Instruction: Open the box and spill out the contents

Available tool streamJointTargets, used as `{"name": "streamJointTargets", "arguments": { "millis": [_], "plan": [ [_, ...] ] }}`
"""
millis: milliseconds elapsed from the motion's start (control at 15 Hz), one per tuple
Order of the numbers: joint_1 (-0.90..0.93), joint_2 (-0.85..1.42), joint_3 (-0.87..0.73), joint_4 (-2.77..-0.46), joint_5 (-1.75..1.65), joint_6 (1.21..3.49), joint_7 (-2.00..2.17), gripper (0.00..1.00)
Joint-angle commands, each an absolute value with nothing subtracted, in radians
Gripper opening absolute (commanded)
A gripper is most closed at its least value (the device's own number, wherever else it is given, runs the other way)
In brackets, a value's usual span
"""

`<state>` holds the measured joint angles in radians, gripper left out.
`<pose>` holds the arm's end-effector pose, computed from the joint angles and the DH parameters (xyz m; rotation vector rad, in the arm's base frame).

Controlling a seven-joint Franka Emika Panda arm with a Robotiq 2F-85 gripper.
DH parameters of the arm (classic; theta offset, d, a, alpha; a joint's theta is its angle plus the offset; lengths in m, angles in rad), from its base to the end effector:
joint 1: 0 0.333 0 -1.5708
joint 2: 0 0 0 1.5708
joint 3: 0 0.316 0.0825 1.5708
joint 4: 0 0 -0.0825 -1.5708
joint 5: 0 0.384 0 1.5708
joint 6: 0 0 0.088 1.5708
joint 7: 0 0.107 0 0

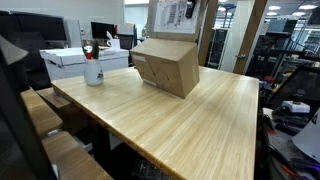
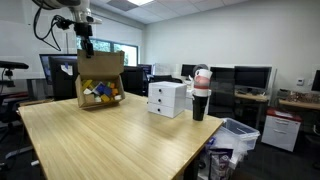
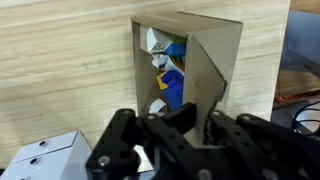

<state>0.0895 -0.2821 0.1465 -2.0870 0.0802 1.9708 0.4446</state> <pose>0.4729 0.1256 0.5581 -3.0249 0.3589 -0.2173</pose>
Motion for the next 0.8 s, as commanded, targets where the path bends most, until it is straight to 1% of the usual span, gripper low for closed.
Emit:
{"name": "streamJointTargets", "arguments": {
  "millis": [0, 733],
  "plan": [
    [0.070, -0.288, 0.130, -2.109, 0.117, 1.992, 0.452, 0.04],
    [0.050, -0.281, 0.103, -2.172, 0.116, 1.967, 0.450, 0.04]
  ]
}}
